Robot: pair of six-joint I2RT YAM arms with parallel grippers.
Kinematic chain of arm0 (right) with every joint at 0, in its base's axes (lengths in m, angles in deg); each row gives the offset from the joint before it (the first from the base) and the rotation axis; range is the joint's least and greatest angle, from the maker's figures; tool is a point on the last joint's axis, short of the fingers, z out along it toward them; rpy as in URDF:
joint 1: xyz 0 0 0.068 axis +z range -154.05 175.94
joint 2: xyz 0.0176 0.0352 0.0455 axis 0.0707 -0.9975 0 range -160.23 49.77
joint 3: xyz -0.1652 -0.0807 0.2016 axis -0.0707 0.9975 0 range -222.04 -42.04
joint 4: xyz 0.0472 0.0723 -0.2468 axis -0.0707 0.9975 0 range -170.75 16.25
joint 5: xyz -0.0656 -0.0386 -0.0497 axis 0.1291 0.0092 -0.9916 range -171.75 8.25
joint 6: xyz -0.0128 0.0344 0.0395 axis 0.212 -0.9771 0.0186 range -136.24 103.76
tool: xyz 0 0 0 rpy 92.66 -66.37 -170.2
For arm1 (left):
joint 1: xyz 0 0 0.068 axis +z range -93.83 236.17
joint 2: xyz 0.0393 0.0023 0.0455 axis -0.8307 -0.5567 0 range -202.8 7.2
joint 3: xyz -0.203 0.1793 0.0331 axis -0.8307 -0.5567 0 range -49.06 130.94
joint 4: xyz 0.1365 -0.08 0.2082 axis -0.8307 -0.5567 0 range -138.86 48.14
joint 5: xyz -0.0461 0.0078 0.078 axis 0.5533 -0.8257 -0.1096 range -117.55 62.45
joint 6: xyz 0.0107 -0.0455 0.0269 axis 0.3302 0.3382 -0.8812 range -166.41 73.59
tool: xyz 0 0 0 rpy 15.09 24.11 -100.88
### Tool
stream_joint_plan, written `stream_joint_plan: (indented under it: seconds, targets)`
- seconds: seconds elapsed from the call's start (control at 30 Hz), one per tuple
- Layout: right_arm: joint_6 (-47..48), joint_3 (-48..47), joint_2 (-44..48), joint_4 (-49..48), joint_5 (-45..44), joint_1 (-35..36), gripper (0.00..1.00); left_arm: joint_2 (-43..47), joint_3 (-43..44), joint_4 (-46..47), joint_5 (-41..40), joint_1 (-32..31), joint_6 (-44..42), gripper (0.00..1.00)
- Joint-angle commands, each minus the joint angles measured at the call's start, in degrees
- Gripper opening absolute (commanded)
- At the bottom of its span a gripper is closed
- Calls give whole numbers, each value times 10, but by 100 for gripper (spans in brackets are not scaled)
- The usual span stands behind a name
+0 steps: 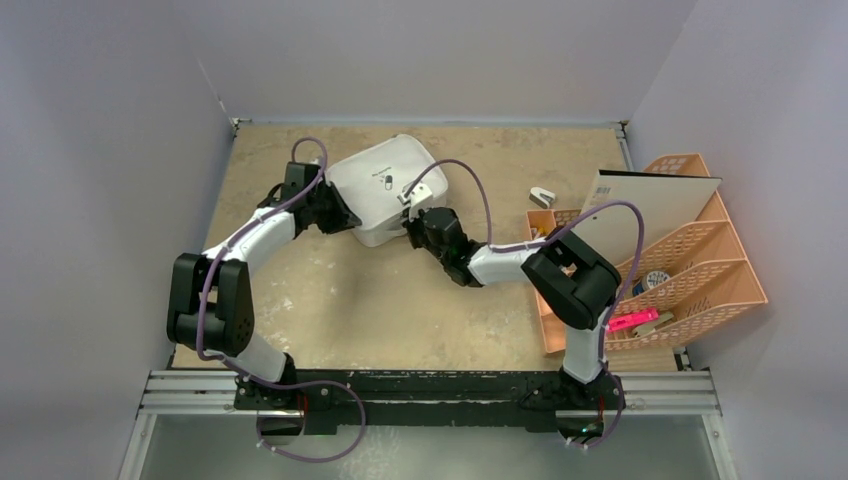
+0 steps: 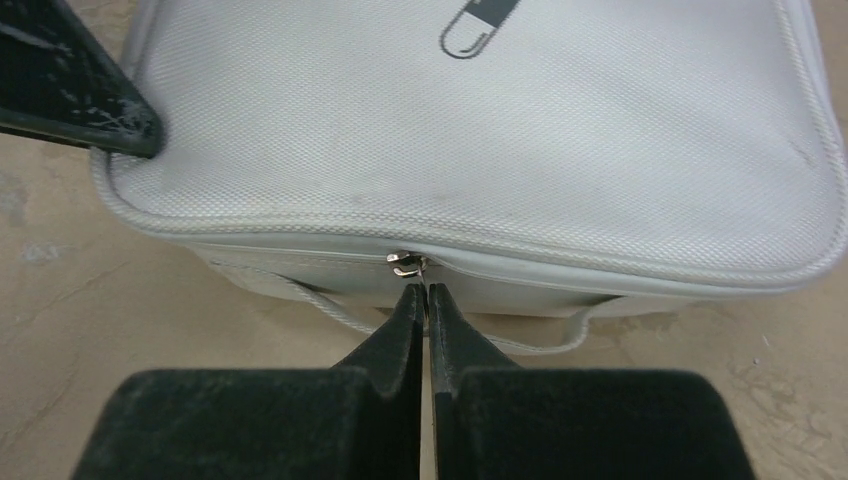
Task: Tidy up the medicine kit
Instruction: Zip the medicine box at the center of the board.
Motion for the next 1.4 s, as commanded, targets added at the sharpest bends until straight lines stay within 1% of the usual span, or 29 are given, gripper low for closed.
stream_joint_plan:
  seconds: [0.0,0.27,0.57,0.83,0.97,1.03,1.2,1.27,1.37]
  targets:
    - [-16,1,39,-2,-67,-51,0,11,11,-78,-6,19,-62,0]
    - [-14,-16,43,41,-57,-85,0,12,17,-93,-3,44,-78,0]
    - [-27,-28,42,89,-42,-126,0,15,17,-101,20,106,-93,0]
    - [-34,-14,49,90,-41,-154,0,3,41,-115,2,114,-100,0]
    - [-23,-3,58,82,-4,-165,0,-3,43,-110,1,120,-99,0]
    - [-6,0,59,79,28,-169,0,-8,50,-110,-1,121,-100,0]
    - [3,-4,56,93,57,-170,0,-24,71,-92,3,121,-103,0]
    - [21,-3,56,84,65,-170,0,-40,95,-94,3,123,-107,0]
    - [13,0,59,79,96,-161,0,-71,151,-112,-9,126,-115,0]
